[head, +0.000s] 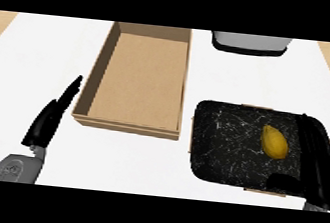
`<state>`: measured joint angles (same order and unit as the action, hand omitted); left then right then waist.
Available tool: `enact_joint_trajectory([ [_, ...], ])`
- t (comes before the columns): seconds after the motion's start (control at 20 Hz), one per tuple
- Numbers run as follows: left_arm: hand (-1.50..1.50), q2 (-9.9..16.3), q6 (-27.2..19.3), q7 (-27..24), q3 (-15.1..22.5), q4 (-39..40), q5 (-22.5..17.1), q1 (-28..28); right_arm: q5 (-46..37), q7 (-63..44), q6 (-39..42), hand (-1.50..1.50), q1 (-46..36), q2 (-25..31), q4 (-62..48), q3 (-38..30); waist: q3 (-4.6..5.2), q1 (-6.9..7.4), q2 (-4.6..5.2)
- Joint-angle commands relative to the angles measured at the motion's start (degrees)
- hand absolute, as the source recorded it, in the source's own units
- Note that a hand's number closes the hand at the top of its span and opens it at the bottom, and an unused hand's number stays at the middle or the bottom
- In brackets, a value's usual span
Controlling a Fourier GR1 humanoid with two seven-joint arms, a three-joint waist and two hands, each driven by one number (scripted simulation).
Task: Pick the lemon from the tray and place it in the cardboard box
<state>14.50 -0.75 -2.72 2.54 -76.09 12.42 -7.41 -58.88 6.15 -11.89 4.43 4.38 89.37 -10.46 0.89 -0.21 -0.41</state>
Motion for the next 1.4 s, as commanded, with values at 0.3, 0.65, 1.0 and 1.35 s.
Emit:
enact_joint_trajectory([
  [0.3, 0.00, -1.07, 0.91, -0.94, -2.13, 2.86, -0.05, -2.20, -0.58, 0.34, -2.26, -1.50, -2.75, -1.33, -7.21, 1.42, -0.88, 0.10, 0.44],
  [0.65, 0.00, 0.06, 2.37, -0.09, -1.94, -0.75, 0.08, 0.31, -6.79, 3.41, -16.66, 1.50, -7.35, -0.63, -12.47, -0.44, -0.93, 0.60, 0.50],
  [1.0, 0.00, -1.72, 1.29, 0.59, -1.40, -1.06, 1.49, 0.48, -5.82, 5.56, -22.93, 1.50, -6.06, -0.11, -12.86, -2.38, -0.93, 0.36, 0.43],
  [1.35, 0.00, -0.76, 1.88, 1.36, -2.41, -1.59, 1.68, 0.39, -17.56, -9.31, -21.92, 1.50, -2.45, -4.21, -0.33, 11.12, -0.77, 0.29, 0.36],
])
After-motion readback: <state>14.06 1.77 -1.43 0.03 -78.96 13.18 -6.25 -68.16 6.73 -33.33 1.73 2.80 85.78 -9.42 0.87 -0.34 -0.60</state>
